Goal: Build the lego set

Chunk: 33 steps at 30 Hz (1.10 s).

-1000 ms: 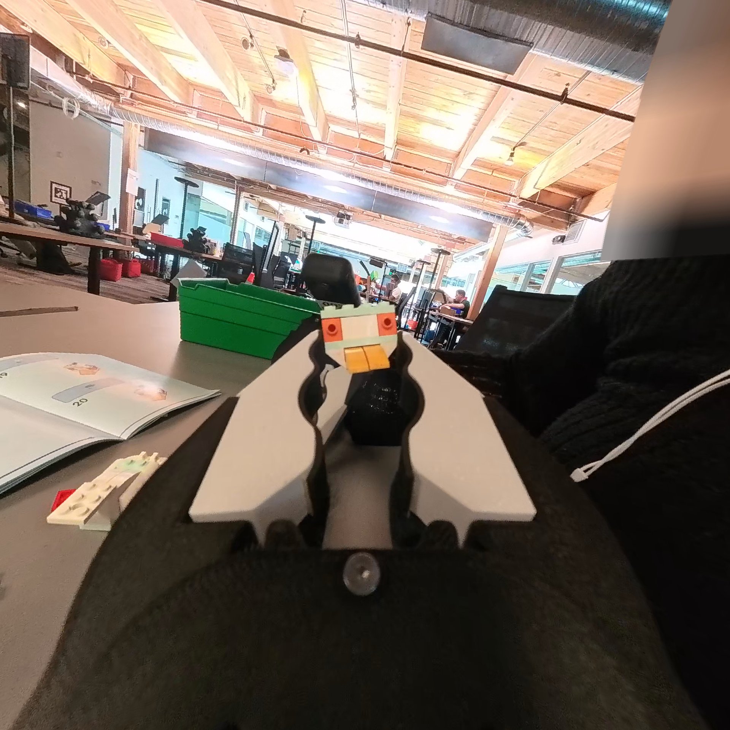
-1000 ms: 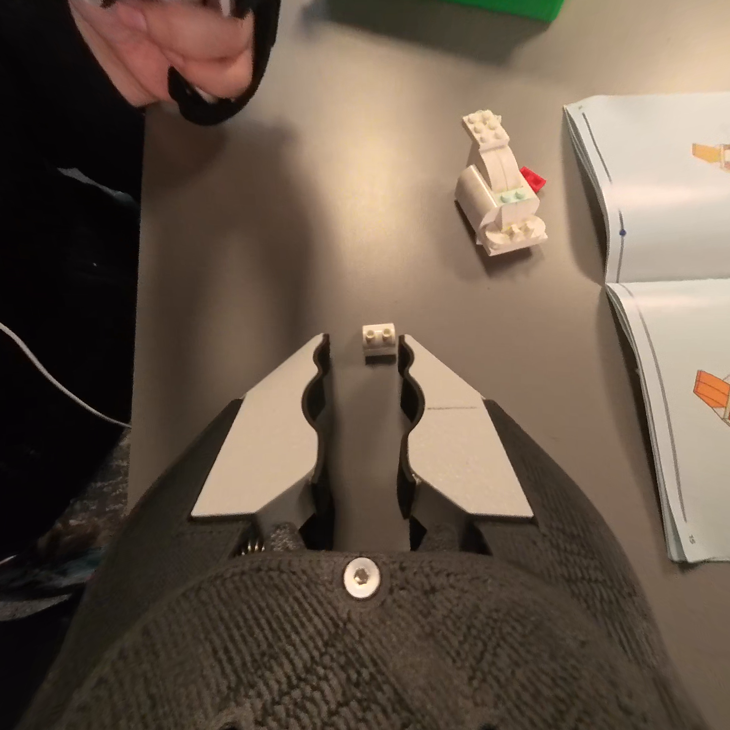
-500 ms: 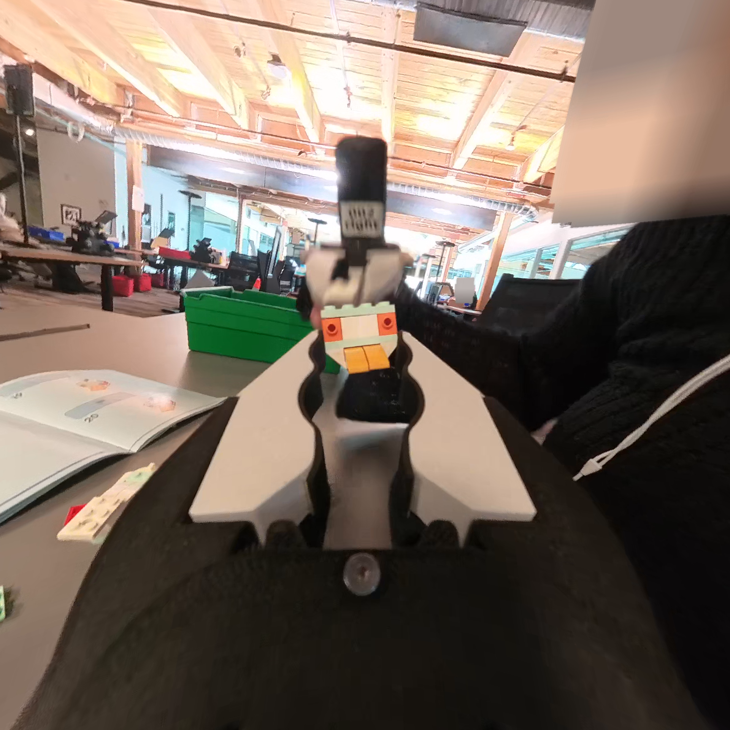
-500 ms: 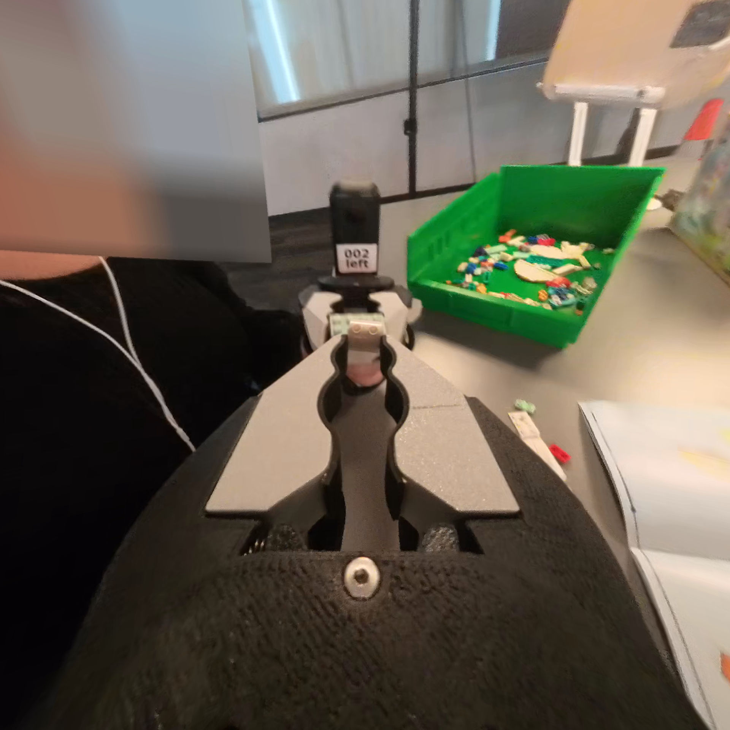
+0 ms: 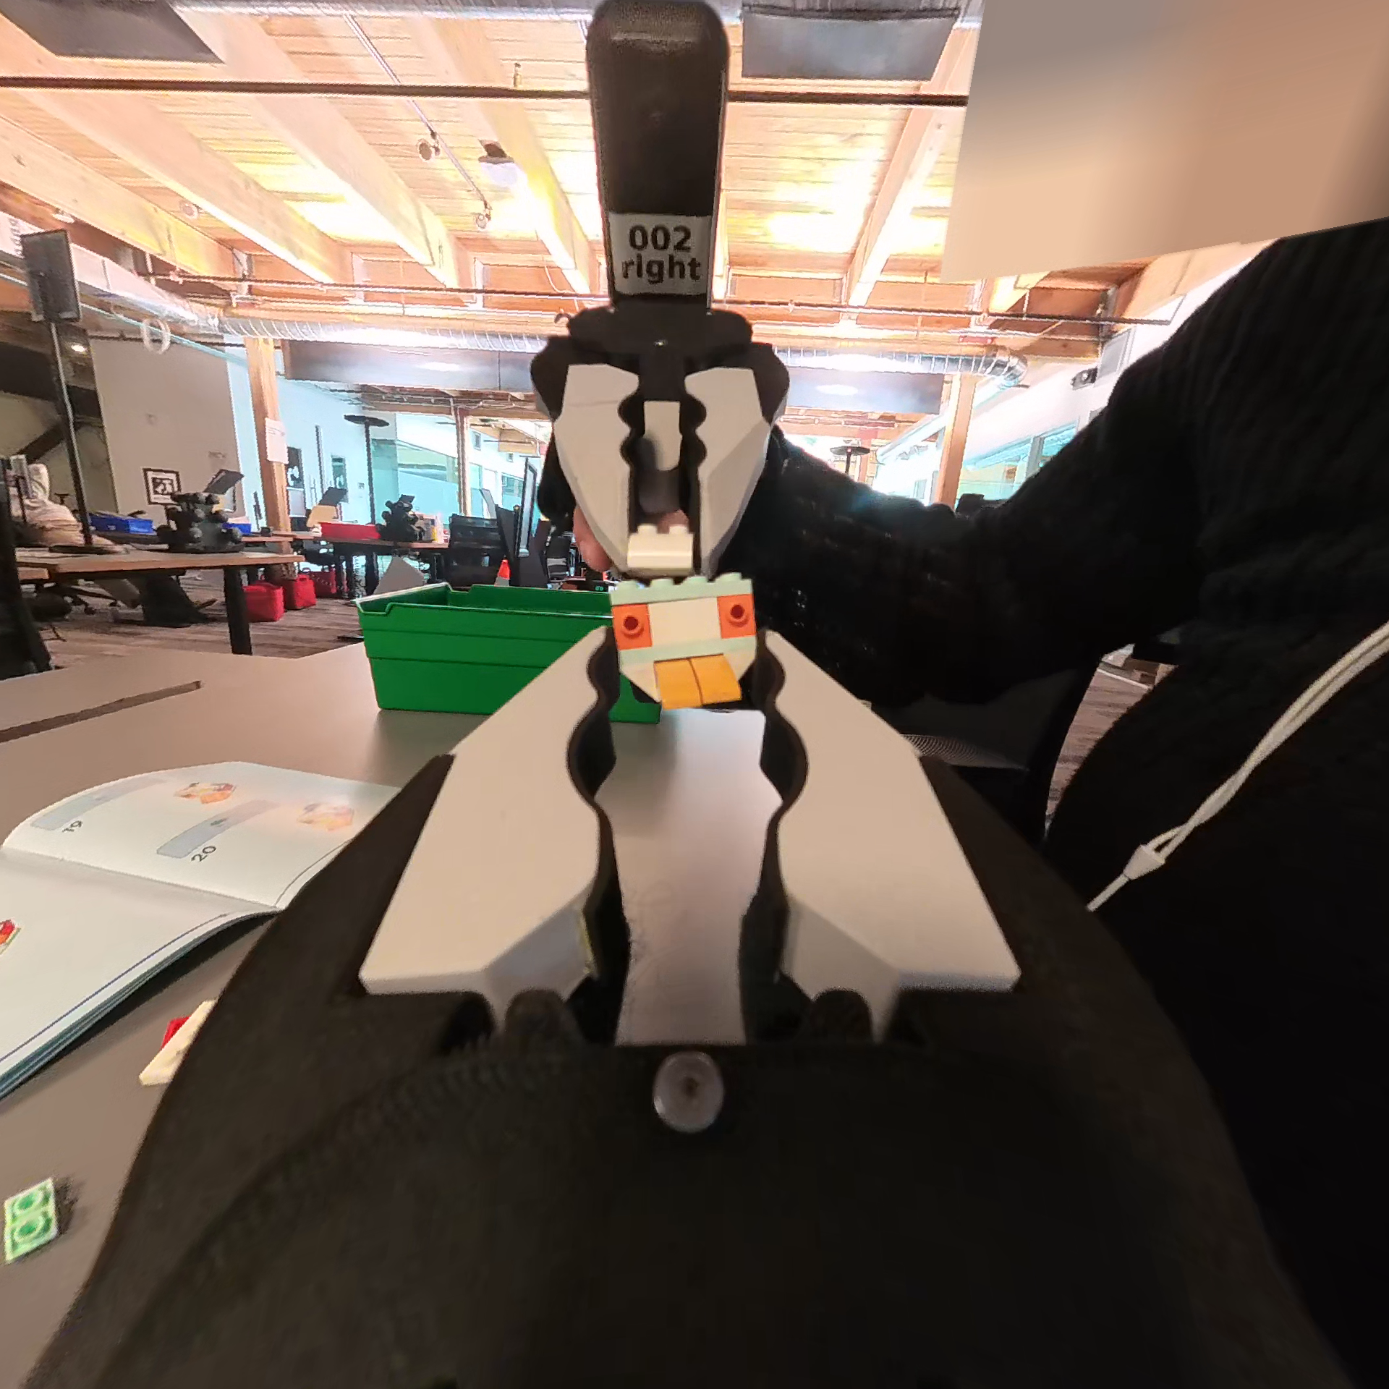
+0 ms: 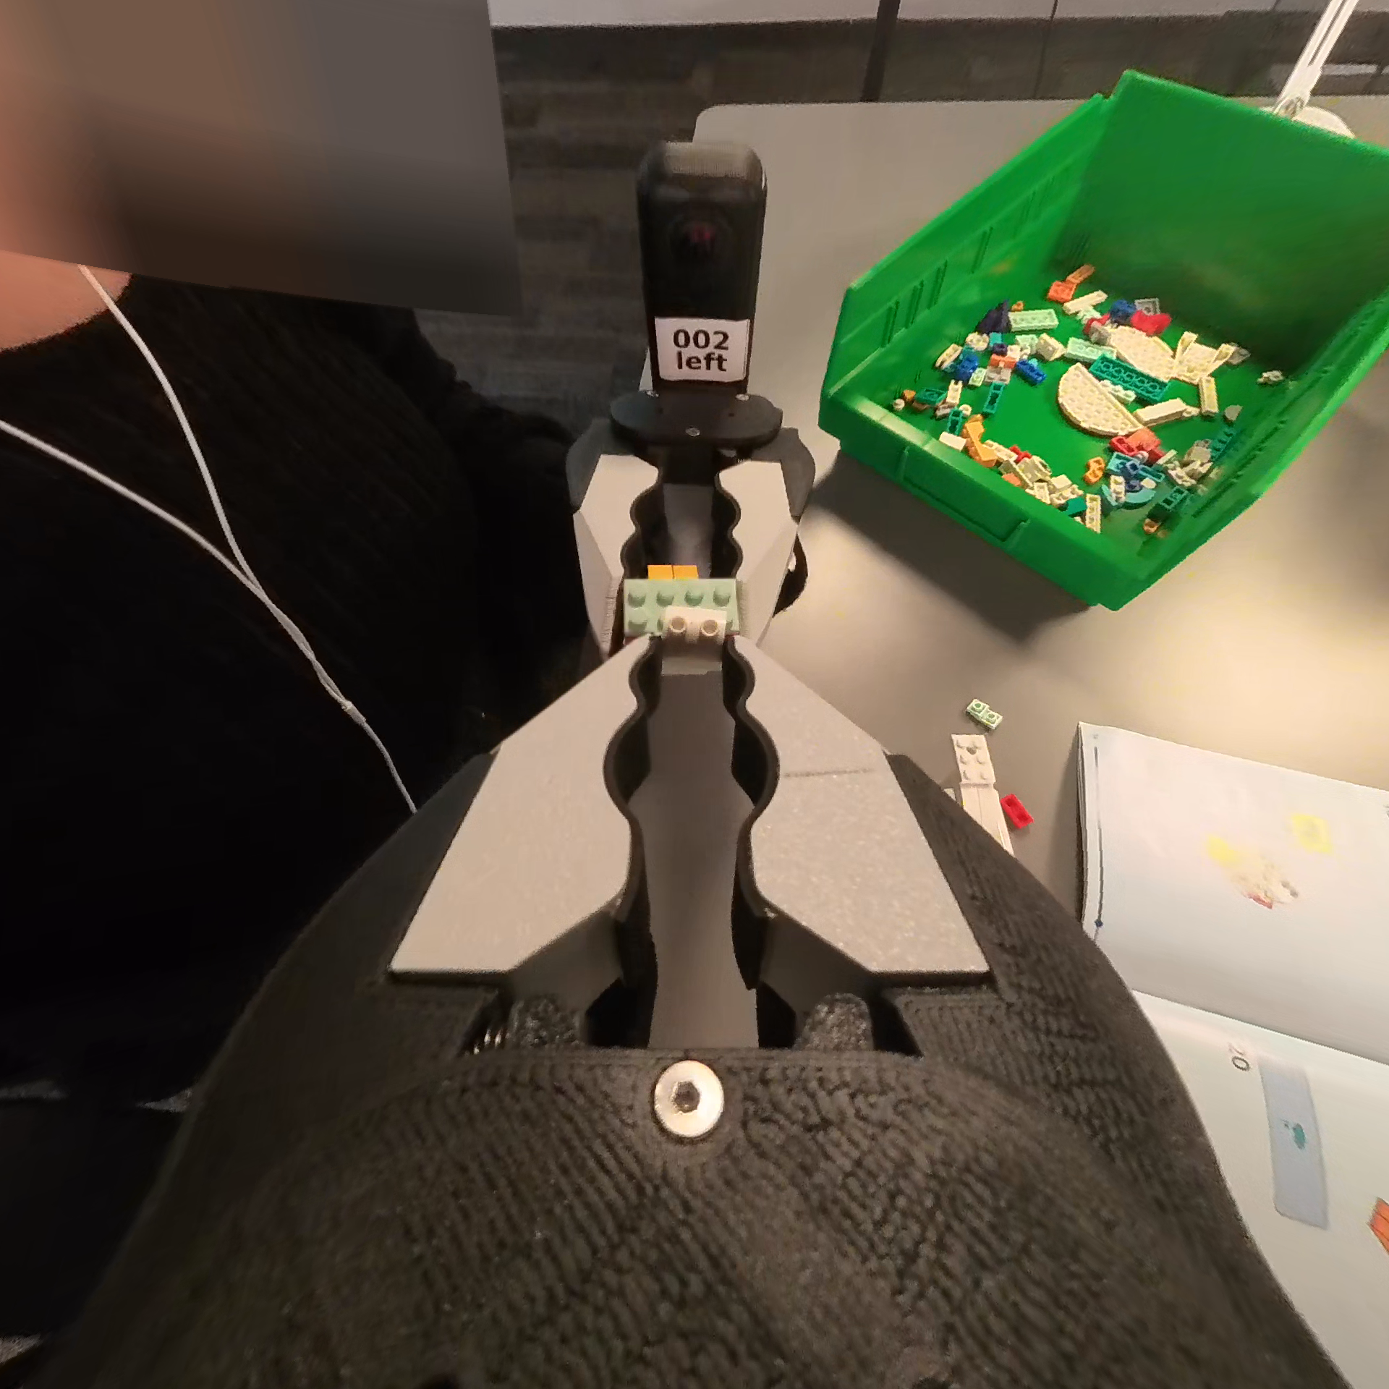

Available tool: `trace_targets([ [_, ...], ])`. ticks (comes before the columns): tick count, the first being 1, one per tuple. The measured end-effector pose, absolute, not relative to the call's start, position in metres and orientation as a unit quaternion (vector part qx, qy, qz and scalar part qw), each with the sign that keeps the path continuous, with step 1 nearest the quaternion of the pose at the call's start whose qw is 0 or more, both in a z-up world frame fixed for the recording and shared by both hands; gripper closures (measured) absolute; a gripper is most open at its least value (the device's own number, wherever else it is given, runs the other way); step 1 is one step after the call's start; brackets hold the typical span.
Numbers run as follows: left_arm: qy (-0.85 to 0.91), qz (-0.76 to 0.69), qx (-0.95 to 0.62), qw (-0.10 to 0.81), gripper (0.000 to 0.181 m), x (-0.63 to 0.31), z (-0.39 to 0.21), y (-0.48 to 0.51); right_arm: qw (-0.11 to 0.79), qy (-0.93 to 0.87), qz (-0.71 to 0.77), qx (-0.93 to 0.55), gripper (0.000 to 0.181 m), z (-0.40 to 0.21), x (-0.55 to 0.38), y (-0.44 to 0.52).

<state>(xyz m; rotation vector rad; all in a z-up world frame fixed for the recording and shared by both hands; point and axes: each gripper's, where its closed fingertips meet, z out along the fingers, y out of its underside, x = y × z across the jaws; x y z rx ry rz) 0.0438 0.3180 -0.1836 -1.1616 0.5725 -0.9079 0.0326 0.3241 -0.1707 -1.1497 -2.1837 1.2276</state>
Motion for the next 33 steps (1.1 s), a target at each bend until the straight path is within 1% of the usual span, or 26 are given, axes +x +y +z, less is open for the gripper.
trace_targets([
  [11,0.263,-0.415,-0.517,0.701,0.146,0.0456,-0.1828,0.3153,0.164,-0.796,0.437,-0.386,0.167,-0.1723,0.0332,0.3152],
  [33,0.271,-0.412,-0.508,0.706,0.147,0.0469,-0.1808,0.3122,0.161,-0.819,0.407,-0.371,0.163,-0.1717,0.0340,0.3136],
])
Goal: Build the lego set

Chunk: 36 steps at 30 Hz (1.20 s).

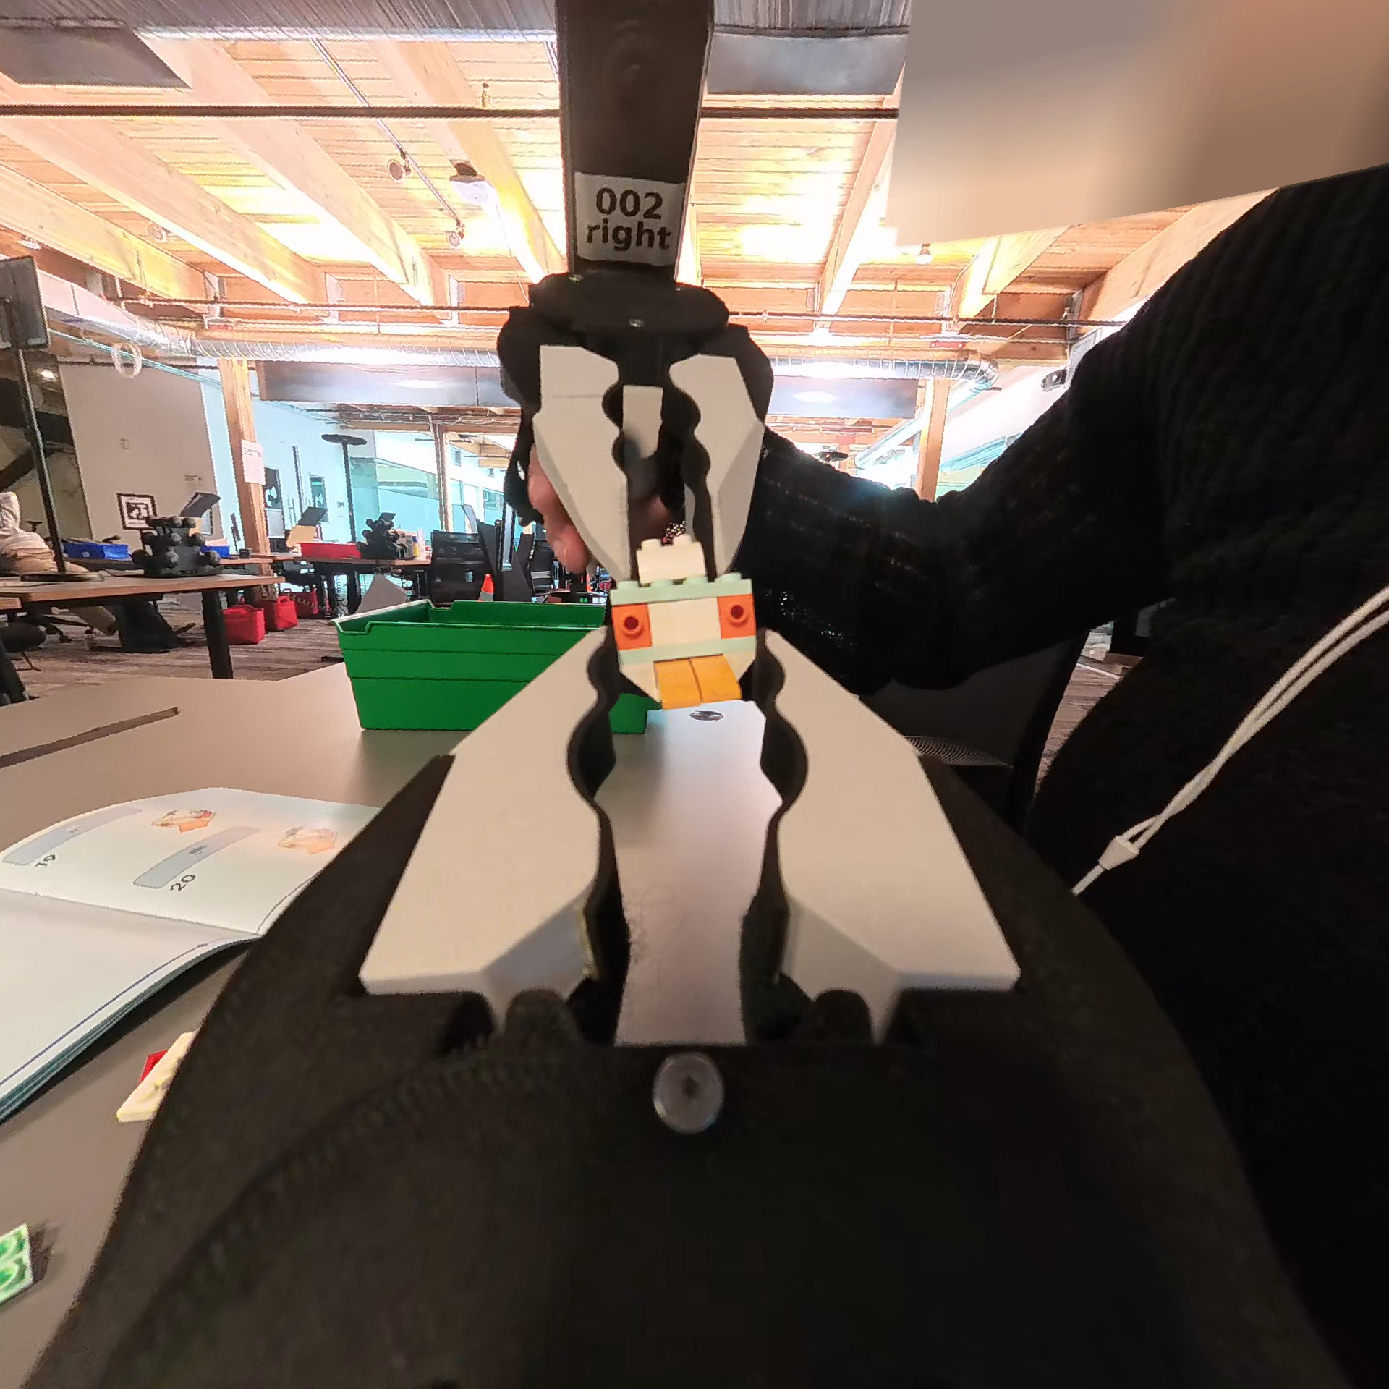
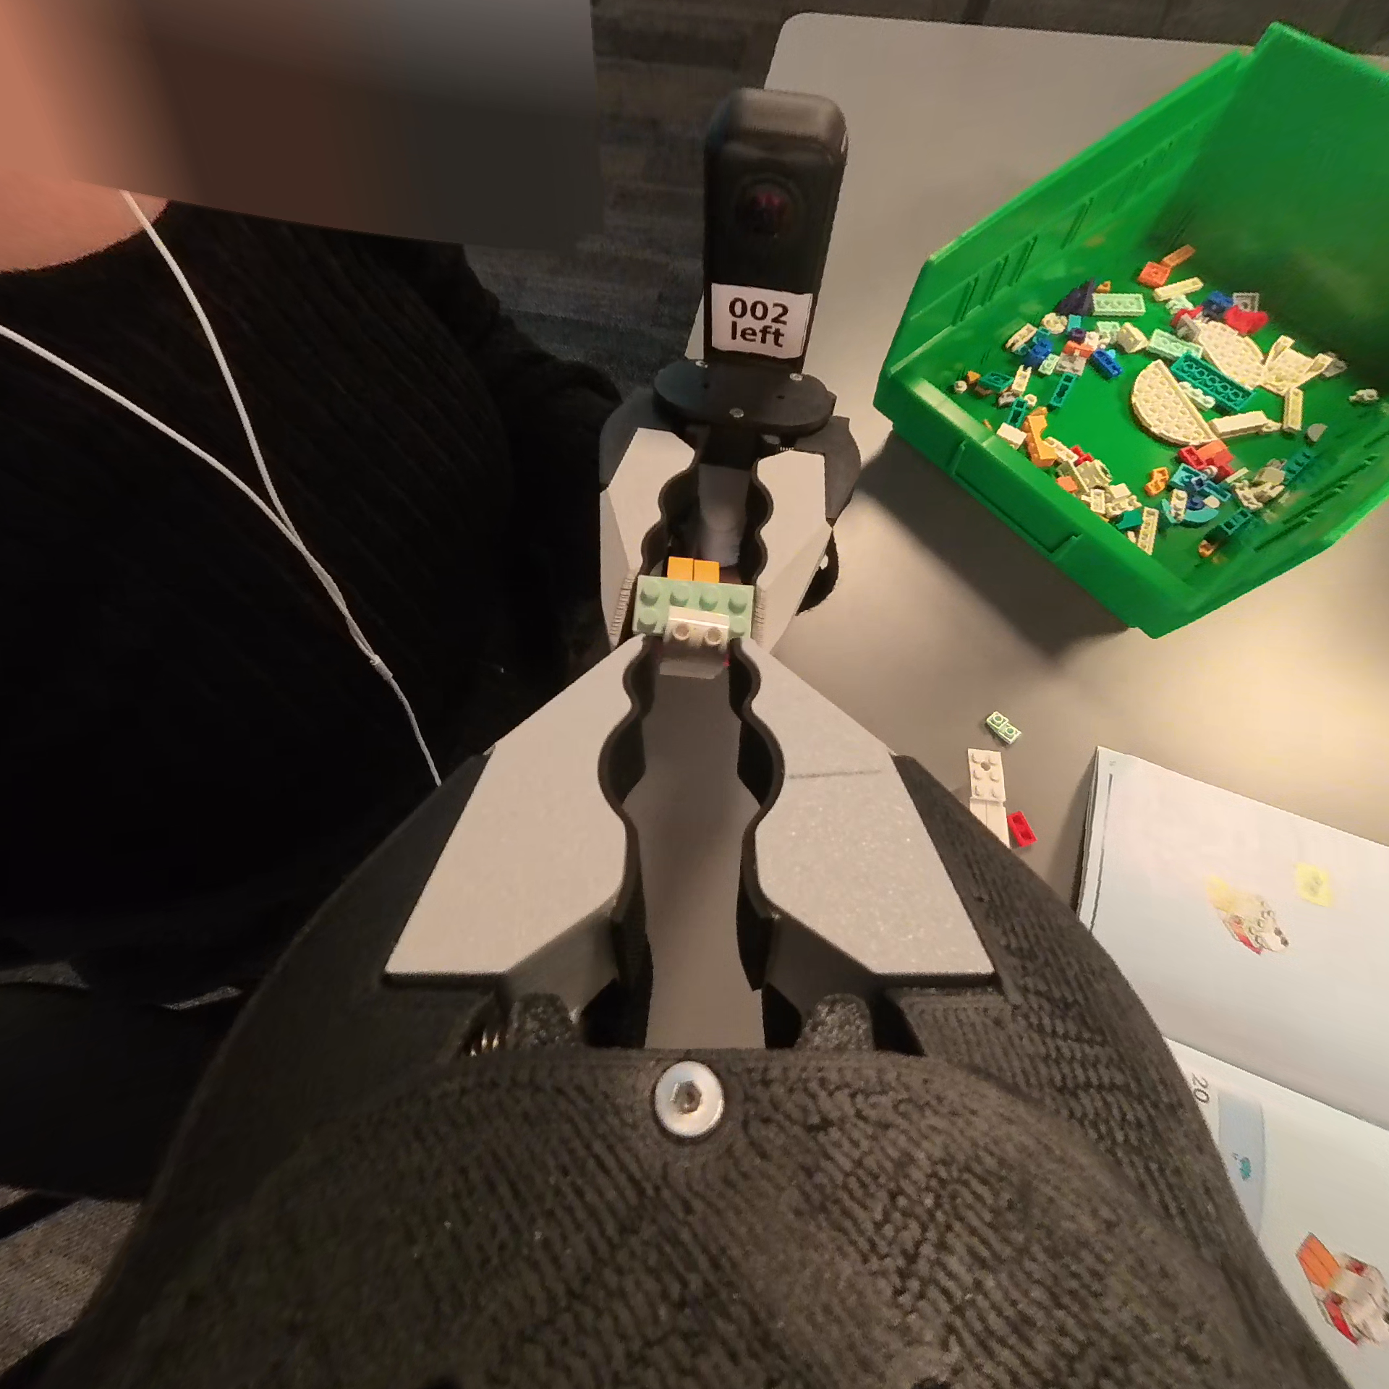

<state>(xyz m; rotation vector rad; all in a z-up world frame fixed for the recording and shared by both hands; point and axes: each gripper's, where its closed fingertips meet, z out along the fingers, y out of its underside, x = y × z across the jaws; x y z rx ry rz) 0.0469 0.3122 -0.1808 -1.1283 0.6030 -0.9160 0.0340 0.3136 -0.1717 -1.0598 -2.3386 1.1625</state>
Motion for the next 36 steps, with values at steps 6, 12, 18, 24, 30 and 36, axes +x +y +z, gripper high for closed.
trace_targets([
  [6,0.271,-0.412,-0.507,0.707,0.147,0.047,-0.180,0.312,0.166,-0.817,0.409,-0.370,0.162,-0.170,0.033,0.313],
  [12,0.266,-0.415,-0.504,0.709,0.147,0.045,-0.179,0.312,0.189,-0.812,0.411,-0.370,0.151,-0.167,0.029,0.316],
  [18,0.240,-0.459,-0.487,0.703,0.147,0.037,-0.171,0.309,0.273,-0.812,0.387,-0.340,0.116,-0.165,0.026,0.318],
  [24,0.205,-0.518,-0.453,0.696,0.147,0.024,-0.161,0.305,0.525,-0.812,0.170,-0.190,0.102,-0.167,0.008,0.324],
  [30,0.196,-0.548,-0.442,0.683,0.147,0.022,-0.159,0.304,0.612,-0.781,0.074,-0.101,0.132,-0.165,0.003,0.311],
  [36,0.200,-0.558,-0.445,0.672,0.147,0.025,-0.160,0.303,0.603,-0.789,0.071,-0.100,0.143,-0.166,0.003,0.312],
])
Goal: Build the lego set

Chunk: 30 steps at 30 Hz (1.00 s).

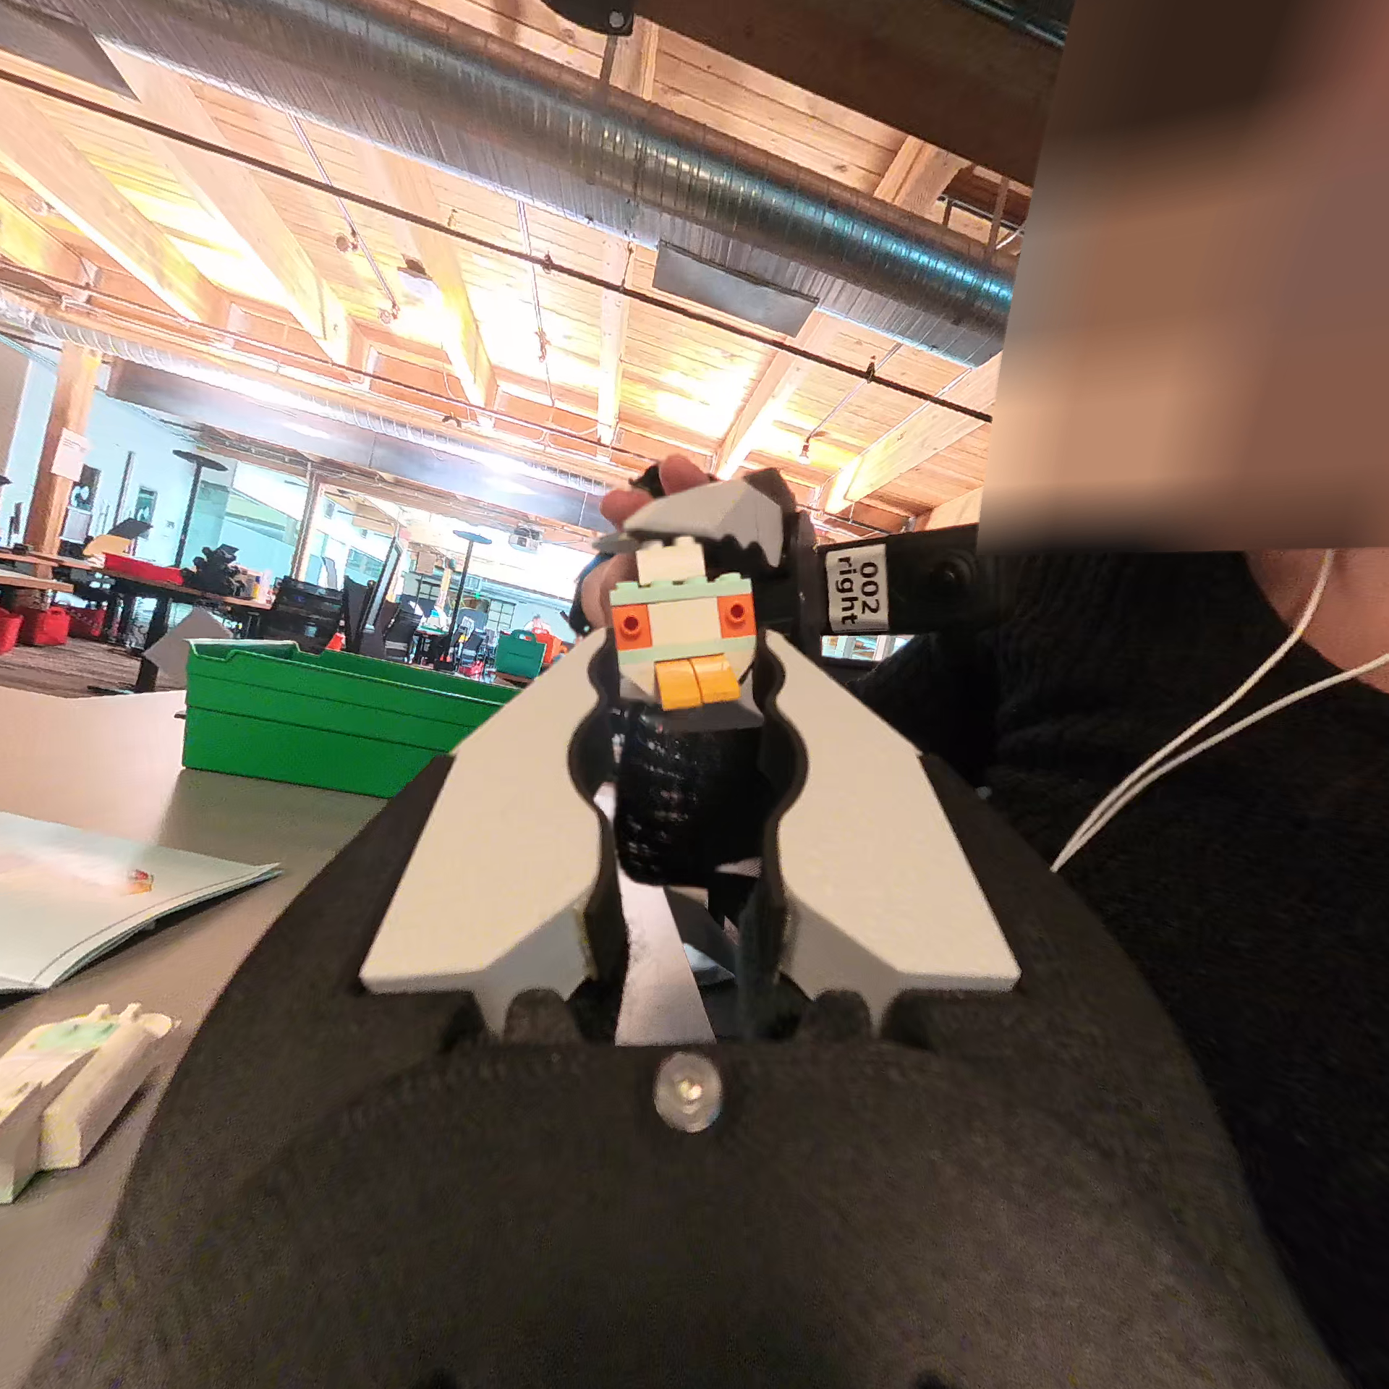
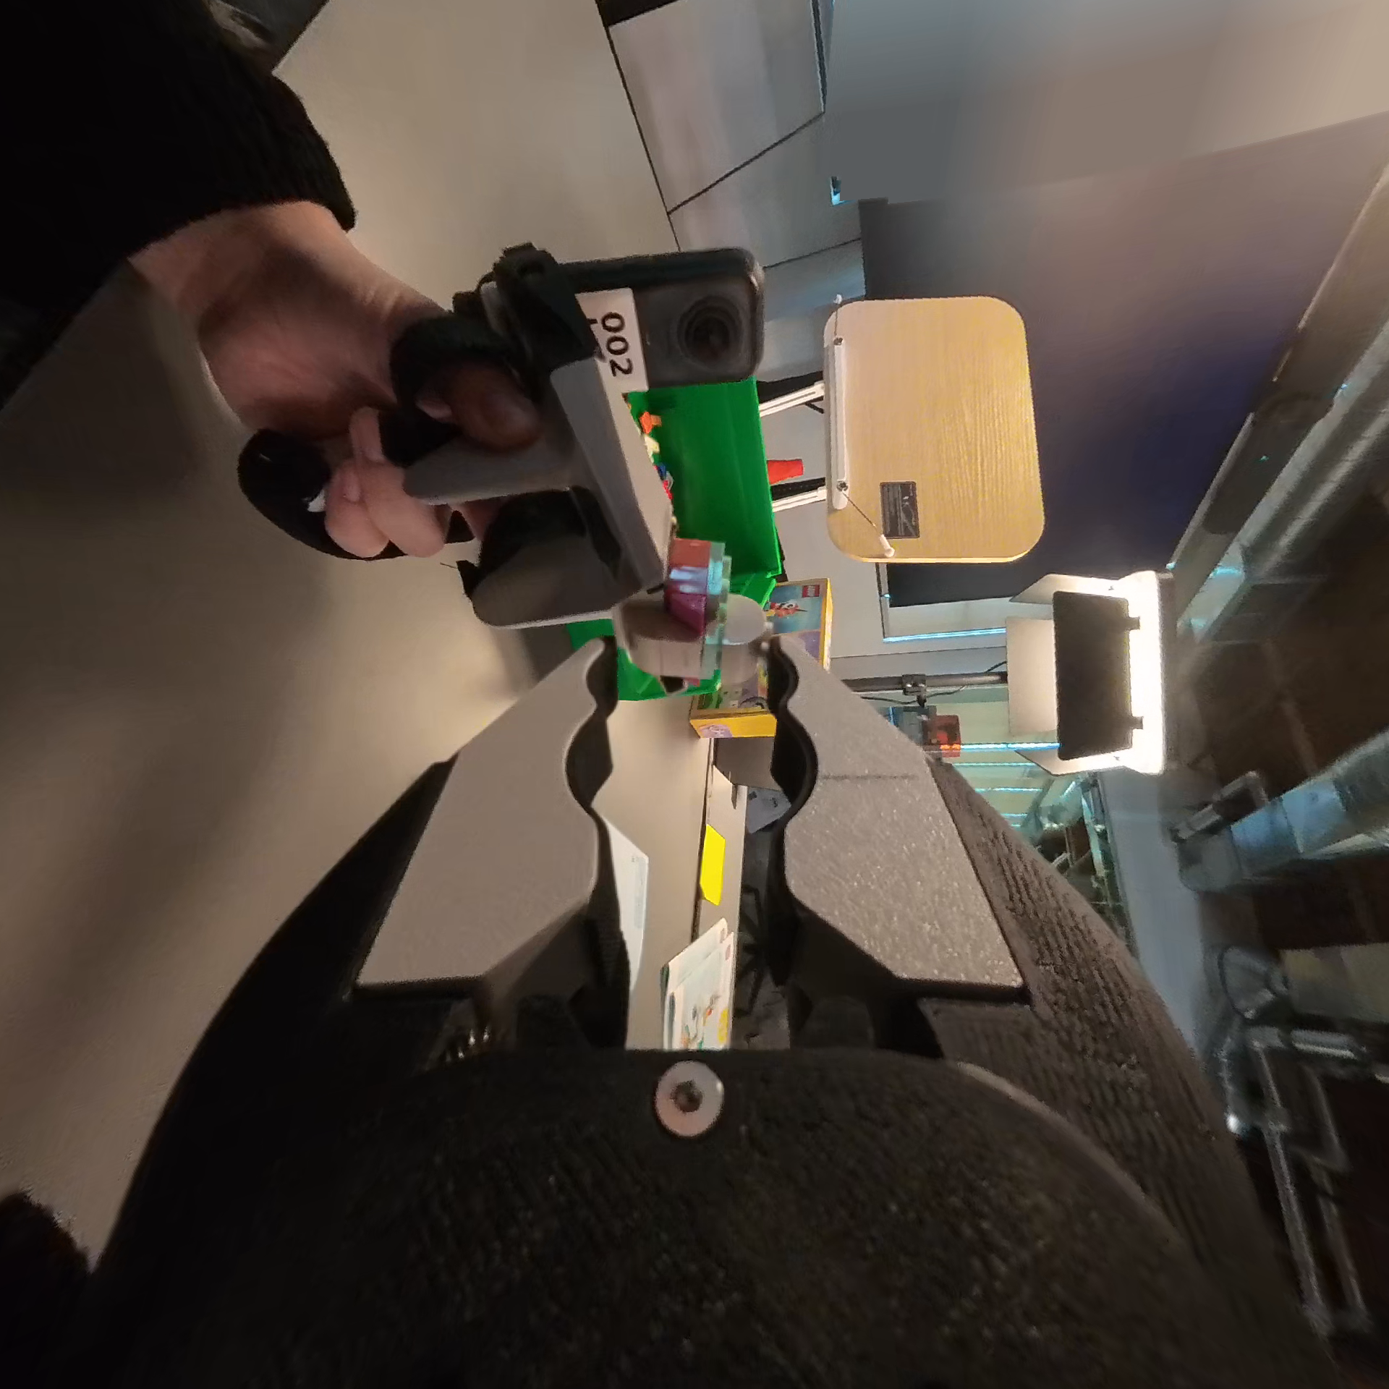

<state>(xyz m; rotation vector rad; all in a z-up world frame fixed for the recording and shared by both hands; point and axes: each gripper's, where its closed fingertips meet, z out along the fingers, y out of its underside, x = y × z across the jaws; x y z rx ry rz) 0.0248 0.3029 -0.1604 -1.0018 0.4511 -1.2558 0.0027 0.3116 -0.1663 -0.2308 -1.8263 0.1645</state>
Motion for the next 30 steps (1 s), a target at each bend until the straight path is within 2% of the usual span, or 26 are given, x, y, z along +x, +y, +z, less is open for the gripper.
trace_targets([
  [13,0.205,-0.582,-0.450,0.646,0.147,0.029,-0.163,0.302,0.603,-0.792,0.028,-0.092,0.148,-0.168,0.007,0.314],
  [27,0.165,-0.598,-0.428,0.658,0.147,0.016,-0.157,0.307,0.664,-0.741,-0.036,-0.097,0.149,-0.163,-0.002,0.318],
  [30,0.156,-0.600,-0.422,0.662,0.147,0.012,-0.156,0.308,0.680,-0.725,-0.053,-0.101,0.167,-0.159,-0.002,0.322],
])
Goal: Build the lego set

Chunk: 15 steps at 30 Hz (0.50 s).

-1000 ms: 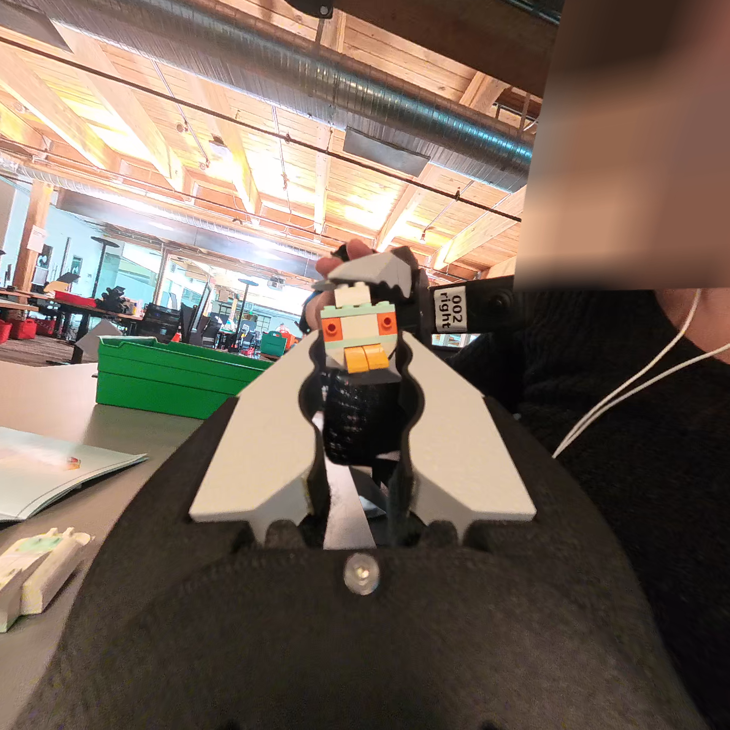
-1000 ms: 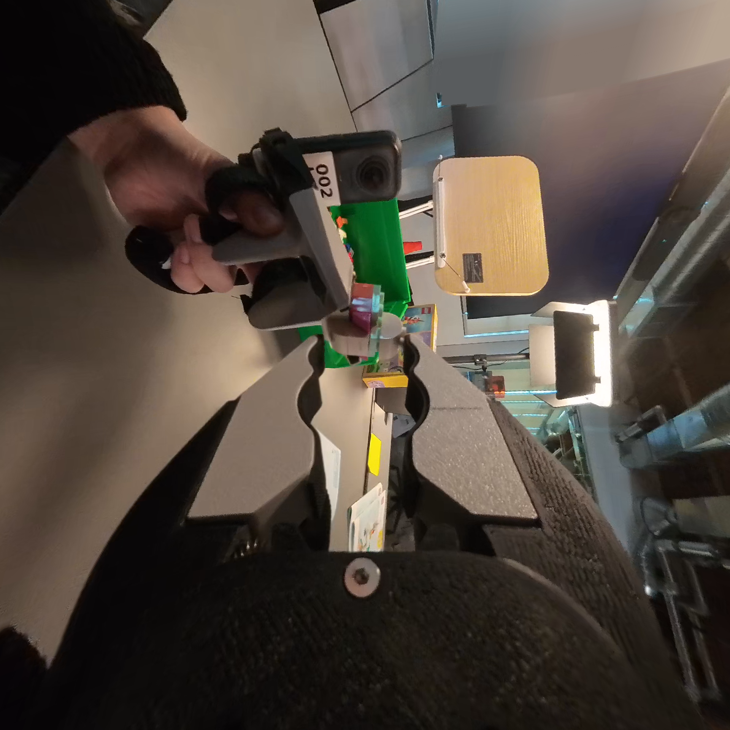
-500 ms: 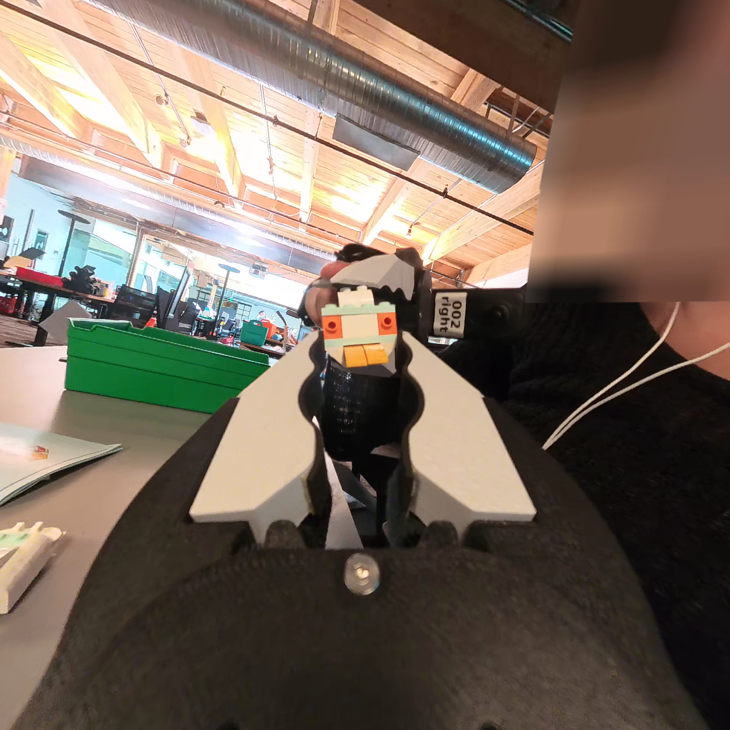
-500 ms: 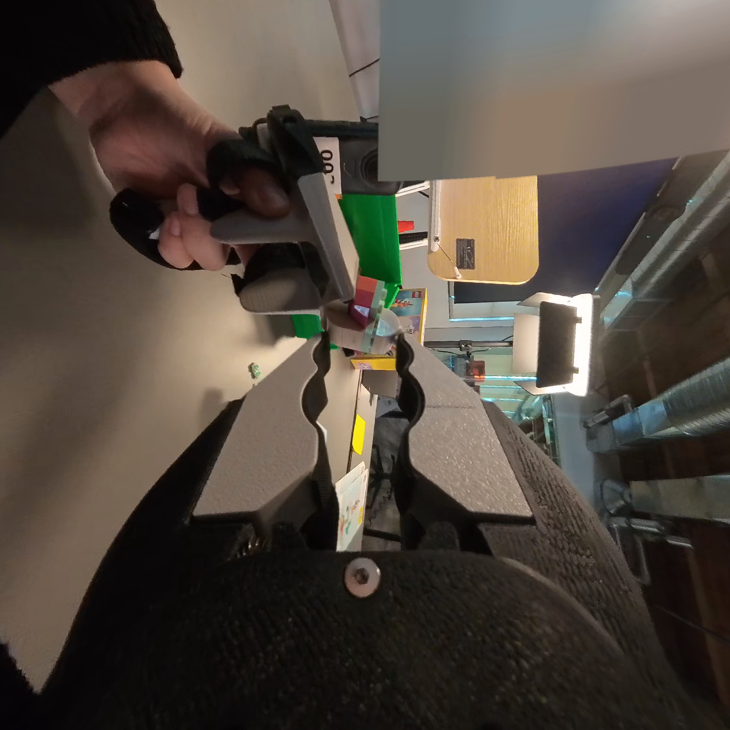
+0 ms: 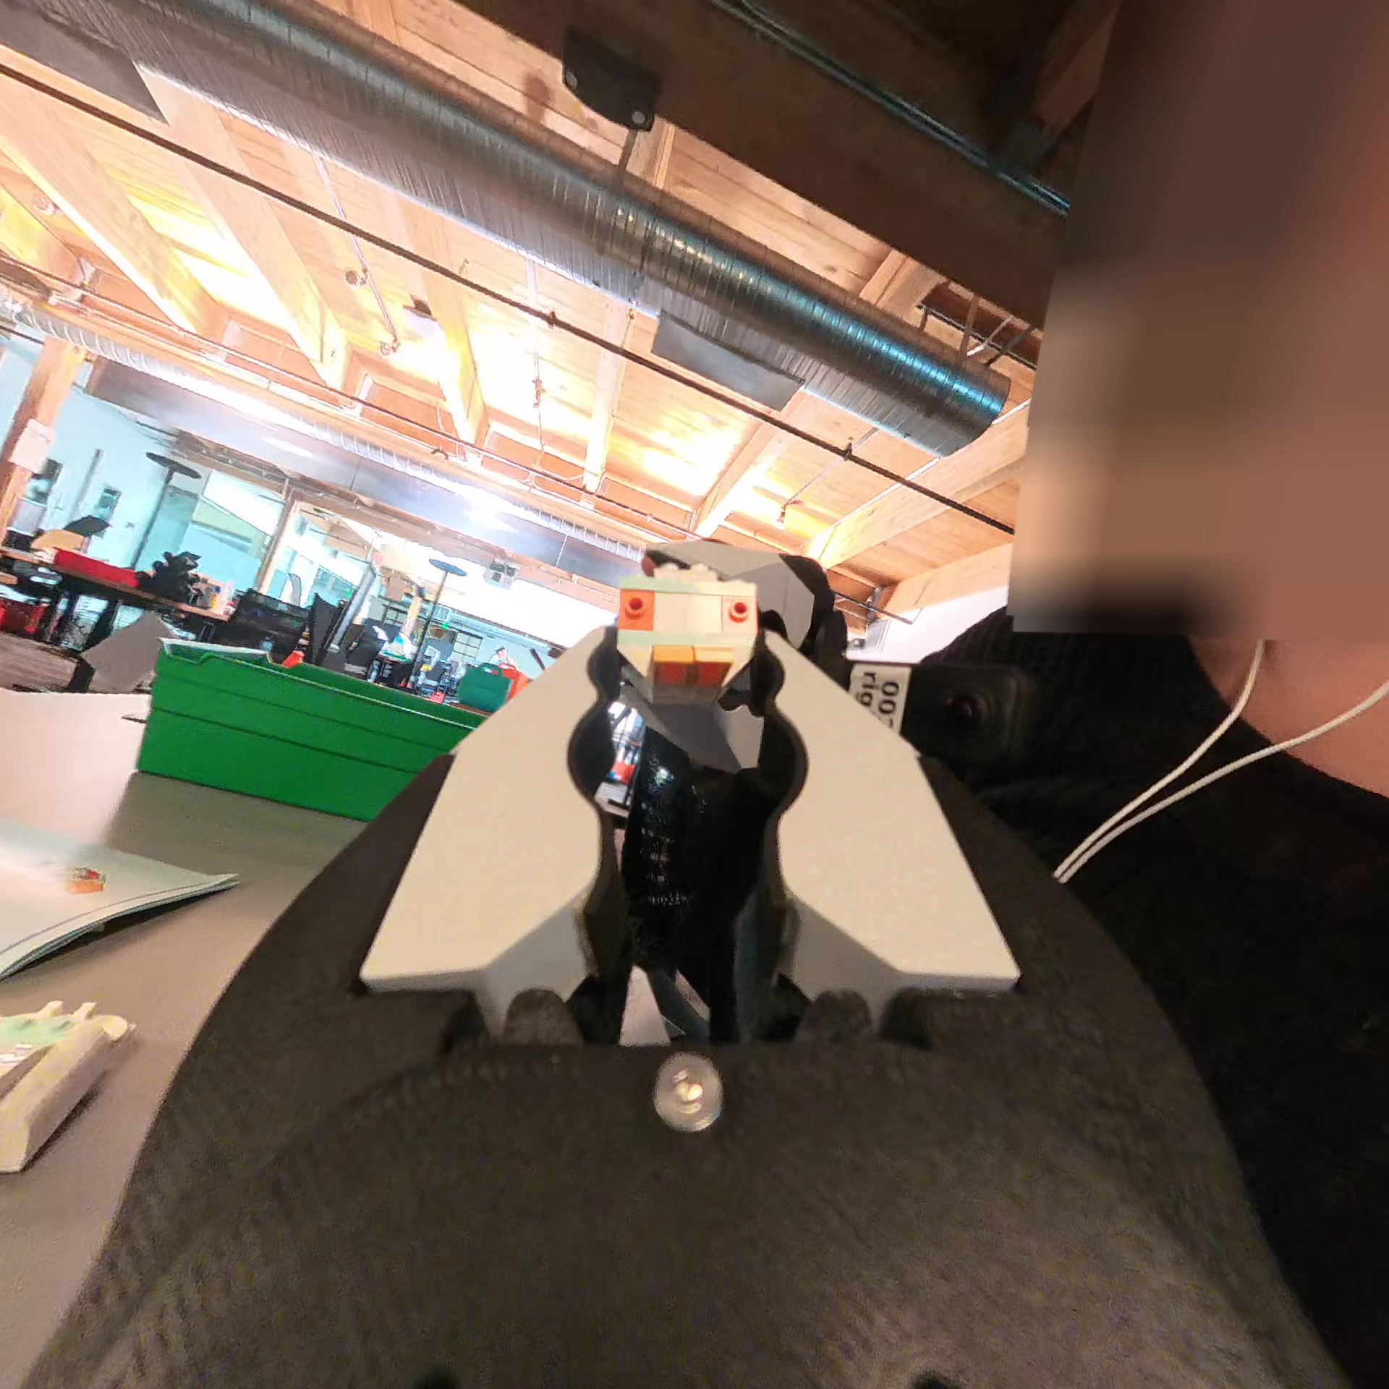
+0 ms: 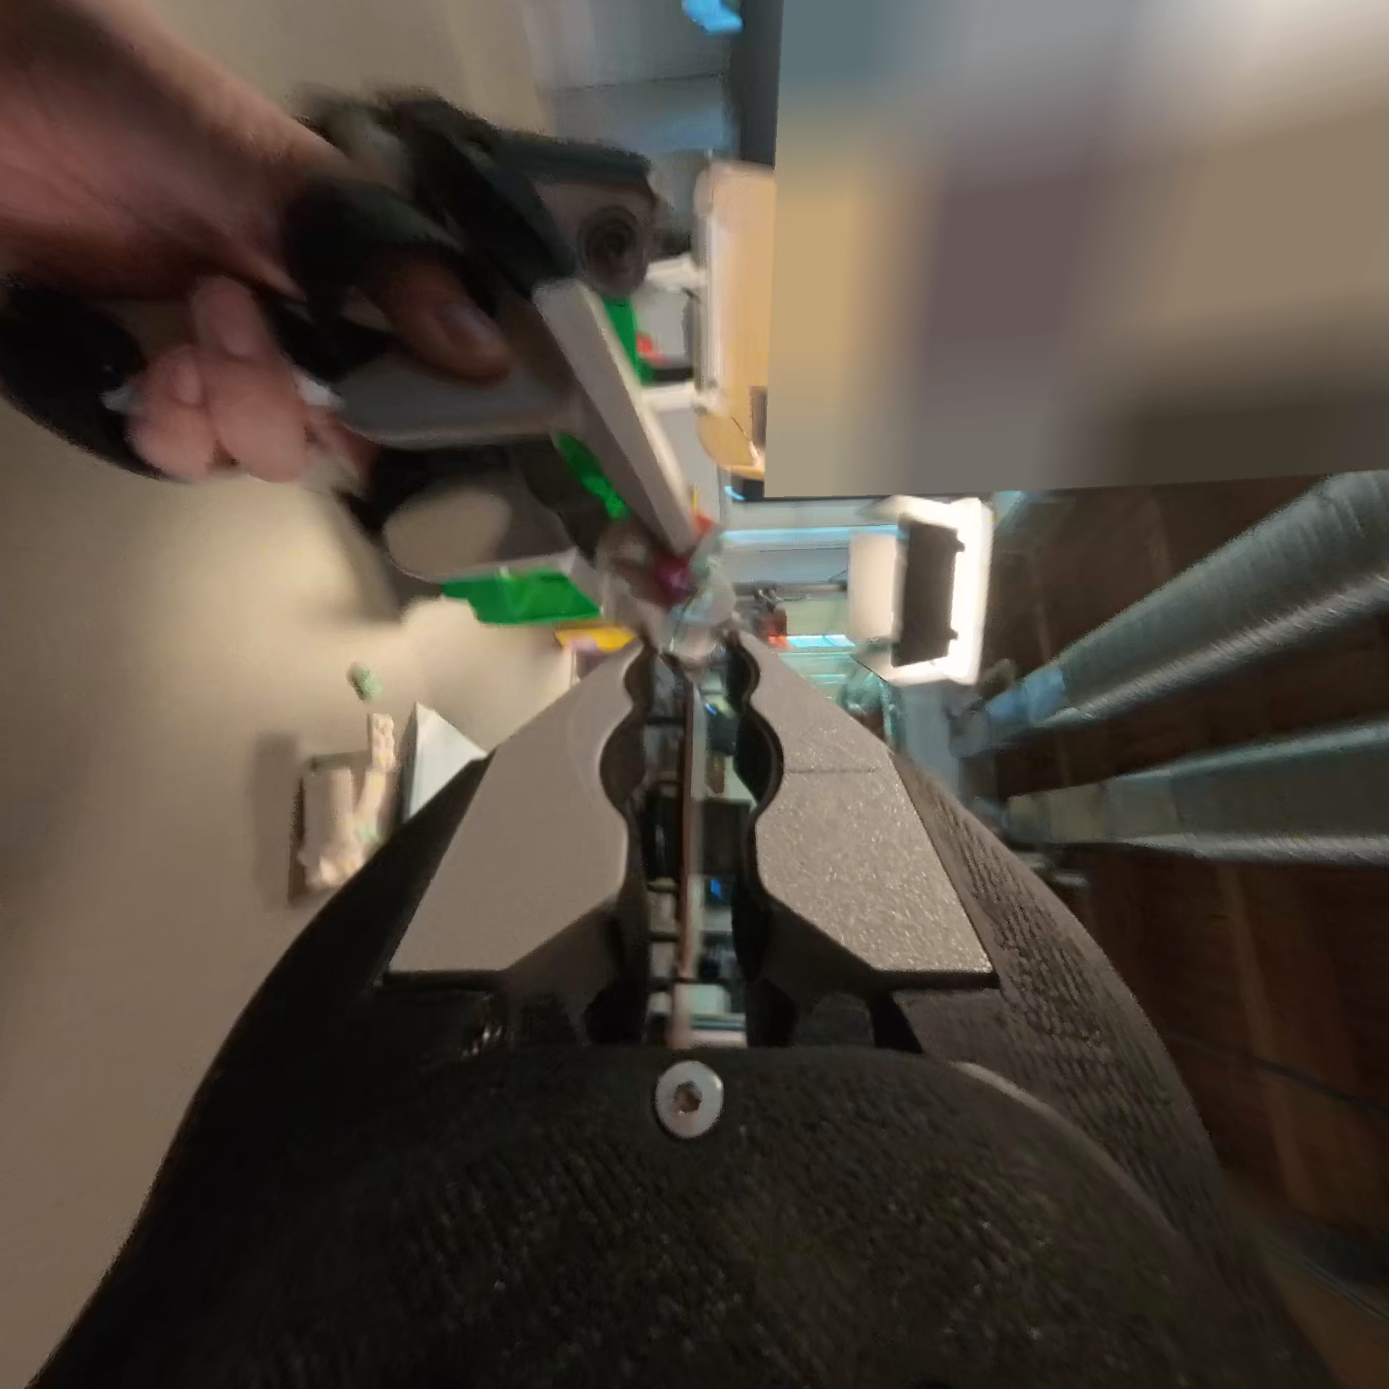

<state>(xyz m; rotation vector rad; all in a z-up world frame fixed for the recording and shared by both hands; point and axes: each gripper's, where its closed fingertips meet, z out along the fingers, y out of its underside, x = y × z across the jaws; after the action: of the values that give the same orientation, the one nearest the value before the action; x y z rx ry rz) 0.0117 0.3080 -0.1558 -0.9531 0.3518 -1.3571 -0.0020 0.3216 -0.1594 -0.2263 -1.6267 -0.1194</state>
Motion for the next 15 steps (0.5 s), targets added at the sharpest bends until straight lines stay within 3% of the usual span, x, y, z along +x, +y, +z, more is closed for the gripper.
trace_targets([
  [3,0.131,-0.612,-0.415,0.660,0.147,0.003,-0.156,0.311,0.700,-0.703,-0.095,-0.080,0.181,-0.151,-0.001,0.325],
  [12,0.102,-0.601,-0.421,0.672,0.147,-0.004,-0.157,0.319,0.682,-0.715,-0.067,-0.140,0.181,-0.161,-0.006,0.337],
  [15,0.079,-0.602,-0.418,0.676,0.147,-0.012,-0.158,0.324,0.670,-0.713,-0.048,-0.202,0.170,-0.166,-0.005,0.356],
])
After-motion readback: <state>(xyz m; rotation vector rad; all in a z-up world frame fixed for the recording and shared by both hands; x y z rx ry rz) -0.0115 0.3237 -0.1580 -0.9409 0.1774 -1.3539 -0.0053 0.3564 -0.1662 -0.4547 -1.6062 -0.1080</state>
